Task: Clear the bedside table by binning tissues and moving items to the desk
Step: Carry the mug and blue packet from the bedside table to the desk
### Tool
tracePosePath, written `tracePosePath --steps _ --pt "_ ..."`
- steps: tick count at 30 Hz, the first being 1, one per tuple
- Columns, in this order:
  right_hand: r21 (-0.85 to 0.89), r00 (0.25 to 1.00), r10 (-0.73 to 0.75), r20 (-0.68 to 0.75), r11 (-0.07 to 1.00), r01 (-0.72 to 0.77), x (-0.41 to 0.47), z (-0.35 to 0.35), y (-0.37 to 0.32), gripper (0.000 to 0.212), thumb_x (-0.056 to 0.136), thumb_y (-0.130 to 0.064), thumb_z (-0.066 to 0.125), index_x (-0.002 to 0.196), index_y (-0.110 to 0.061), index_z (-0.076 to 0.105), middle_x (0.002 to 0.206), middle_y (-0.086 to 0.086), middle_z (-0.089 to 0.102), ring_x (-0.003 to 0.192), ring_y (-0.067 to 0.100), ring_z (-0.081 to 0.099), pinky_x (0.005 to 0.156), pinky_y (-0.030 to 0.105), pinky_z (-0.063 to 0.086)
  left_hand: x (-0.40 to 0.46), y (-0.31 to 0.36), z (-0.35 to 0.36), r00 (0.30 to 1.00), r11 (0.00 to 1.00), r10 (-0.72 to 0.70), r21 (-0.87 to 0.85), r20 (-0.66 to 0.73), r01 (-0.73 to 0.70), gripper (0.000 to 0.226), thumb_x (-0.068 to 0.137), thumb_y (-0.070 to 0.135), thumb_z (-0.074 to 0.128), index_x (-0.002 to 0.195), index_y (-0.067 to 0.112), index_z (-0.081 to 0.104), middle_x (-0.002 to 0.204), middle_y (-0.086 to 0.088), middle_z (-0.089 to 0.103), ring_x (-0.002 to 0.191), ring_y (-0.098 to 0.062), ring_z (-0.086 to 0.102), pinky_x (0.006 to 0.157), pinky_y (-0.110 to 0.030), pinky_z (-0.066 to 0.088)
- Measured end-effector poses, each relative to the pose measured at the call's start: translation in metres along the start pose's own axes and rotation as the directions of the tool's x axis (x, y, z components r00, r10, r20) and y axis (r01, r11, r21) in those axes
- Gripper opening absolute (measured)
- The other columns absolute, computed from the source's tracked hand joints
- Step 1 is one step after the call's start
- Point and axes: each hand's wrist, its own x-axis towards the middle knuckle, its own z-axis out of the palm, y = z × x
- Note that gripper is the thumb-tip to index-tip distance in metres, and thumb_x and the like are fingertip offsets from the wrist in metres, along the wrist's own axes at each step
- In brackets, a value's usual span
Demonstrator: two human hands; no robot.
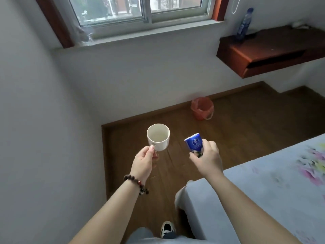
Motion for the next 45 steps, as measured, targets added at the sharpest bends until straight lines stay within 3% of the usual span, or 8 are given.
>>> tracePosePath --steps 4,13,20,25,31,36,40,45 --pt "-0.003 0.995 0.088 -0.043 0.996 -0.088 0.062 -0.001 0.008 0.043 0.078 -0.034 0.073 0.112 -0.023 0.049 0.104 -0.005 0.047 0.087 0.013 0.054 0.062 0.014 0.041 0.070 0.035 0.028 0.997 1.000 0.005 0.026 0.076 -0.007 0.030 0.096 0.039 0.043 0.077 0.021 0.058 0.096 -0.010 0.067 0.094 -0.021 0.065 0.083 -0.041 0.054" --pt "-0.002 0.926 0.331 -0.183 0.942 -0.336 0.206 0.003 0.032 0.049 0.079 -0.037 0.072 0.118 -0.019 0.049 0.111 0.000 0.050 0.090 0.015 0.057 0.067 0.019 0.051 0.244 0.102 0.102 0.959 0.996 0.008 0.086 0.282 -0.033 0.029 0.095 0.039 0.043 0.078 0.021 0.057 0.096 -0.009 0.067 0.095 -0.020 0.064 0.086 -0.041 0.054" --pt "0.041 0.832 0.441 -0.336 0.890 -0.455 0.332 -0.014 0.024 0.057 0.078 -0.037 0.073 0.124 -0.016 0.047 0.117 0.002 0.050 0.100 0.016 0.057 0.076 0.027 0.056 0.374 0.171 0.170 0.857 0.975 0.033 0.173 0.515 -0.142 0.026 0.093 0.042 0.044 0.088 0.023 0.060 0.096 -0.007 0.067 0.096 -0.019 0.064 0.087 -0.041 0.053" --pt "0.060 0.758 0.517 -0.398 0.839 -0.540 0.371 -0.045 0.044 0.060 0.078 -0.038 0.073 0.127 -0.015 0.047 0.118 0.003 0.050 0.102 0.016 0.057 0.076 0.028 0.056 0.422 0.203 0.237 0.780 0.969 0.017 0.182 0.625 -0.166 0.026 0.094 0.043 0.043 0.089 0.024 0.060 0.099 -0.003 0.067 0.095 -0.015 0.064 0.084 -0.037 0.054" --pt "0.071 0.648 0.592 -0.479 0.762 -0.643 0.395 -0.090 0.094 0.054 0.077 -0.035 0.073 0.120 -0.012 0.050 0.111 0.005 0.051 0.095 0.016 0.058 0.062 0.018 0.039 0.452 0.222 0.330 0.702 0.970 -0.007 0.175 0.712 -0.167 0.028 0.096 0.039 0.044 0.084 0.020 0.061 0.097 -0.006 0.069 0.094 -0.016 0.066 0.081 -0.037 0.054" --pt "0.117 0.585 0.629 -0.513 0.726 -0.677 0.431 -0.130 0.154 0.050 0.077 -0.034 0.072 0.116 -0.012 0.049 0.110 0.005 0.050 0.096 0.017 0.057 0.065 0.023 0.046 0.470 0.232 0.422 0.652 0.956 0.009 0.186 0.758 -0.228 0.032 0.095 0.042 0.043 0.088 0.017 0.062 0.095 -0.004 0.068 0.093 -0.014 0.066 0.081 -0.035 0.055" --pt "0.127 0.574 0.618 -0.537 0.732 -0.669 0.473 -0.182 0.219 0.043 0.076 -0.031 0.073 0.107 -0.013 0.051 0.103 0.004 0.049 0.089 0.018 0.056 0.057 0.018 0.038 0.482 0.246 0.518 0.641 0.952 0.007 0.190 0.768 -0.238 0.037 0.095 0.044 0.043 0.092 0.012 0.061 0.095 -0.002 0.068 0.093 -0.013 0.065 0.082 -0.035 0.054" --pt "0.100 0.584 0.593 -0.555 0.744 -0.660 0.528 -0.279 0.305 0.034 0.073 -0.025 0.073 0.094 -0.011 0.051 0.095 0.006 0.049 0.081 0.020 0.051 0.052 0.022 0.031 0.490 0.284 0.650 0.684 0.970 0.020 0.151 0.729 -0.189 0.041 0.094 0.040 0.045 0.087 0.002 0.057 0.093 -0.005 0.070 0.090 -0.013 0.067 0.084 -0.040 0.054"
